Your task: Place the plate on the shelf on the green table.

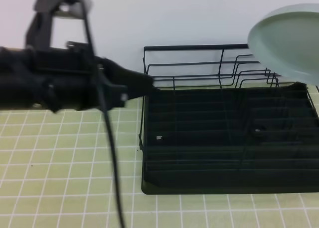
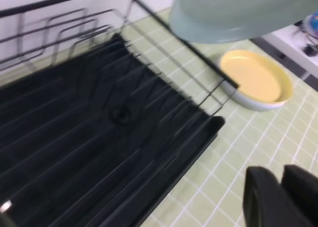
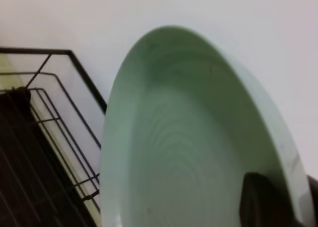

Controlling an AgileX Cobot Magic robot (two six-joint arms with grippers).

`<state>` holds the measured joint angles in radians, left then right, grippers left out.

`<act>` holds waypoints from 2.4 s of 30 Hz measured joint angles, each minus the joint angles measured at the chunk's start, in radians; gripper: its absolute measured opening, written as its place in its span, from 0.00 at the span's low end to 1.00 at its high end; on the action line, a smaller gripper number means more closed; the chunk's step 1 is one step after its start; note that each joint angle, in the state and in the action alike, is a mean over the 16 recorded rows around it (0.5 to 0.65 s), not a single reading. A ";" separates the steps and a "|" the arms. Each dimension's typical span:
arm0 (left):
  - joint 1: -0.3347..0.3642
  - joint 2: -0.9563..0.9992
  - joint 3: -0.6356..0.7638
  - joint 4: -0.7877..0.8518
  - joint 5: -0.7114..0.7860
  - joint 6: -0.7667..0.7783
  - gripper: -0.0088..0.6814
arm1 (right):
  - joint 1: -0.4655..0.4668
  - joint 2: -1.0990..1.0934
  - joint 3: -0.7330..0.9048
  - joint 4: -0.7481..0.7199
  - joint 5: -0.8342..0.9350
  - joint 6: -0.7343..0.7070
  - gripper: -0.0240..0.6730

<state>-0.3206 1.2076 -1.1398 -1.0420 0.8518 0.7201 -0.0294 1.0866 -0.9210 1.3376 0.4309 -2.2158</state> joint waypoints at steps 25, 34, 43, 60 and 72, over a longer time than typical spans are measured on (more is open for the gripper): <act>0.175 0.001 0.002 0.064 0.119 -0.014 0.01 | 0.000 0.476 -0.450 -0.446 0.220 0.228 0.03; 0.175 0.002 0.002 0.072 0.112 -0.011 0.01 | 0.000 0.511 -0.452 -0.411 0.172 0.167 0.03; 0.175 0.002 0.002 0.084 0.107 -0.020 0.01 | 0.000 0.548 -0.452 -0.377 0.165 0.110 0.03; 0.175 0.002 0.002 0.091 0.102 -0.026 0.01 | 0.000 0.543 -0.452 -0.287 0.191 0.015 0.04; 0.175 0.002 0.003 0.092 0.098 -0.026 0.01 | 0.000 0.505 -0.452 -0.313 0.264 0.059 0.05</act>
<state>-0.1453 1.2094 -1.1368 -0.9495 0.9503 0.6937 -0.0294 1.5912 -1.3733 1.0248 0.6947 -2.1568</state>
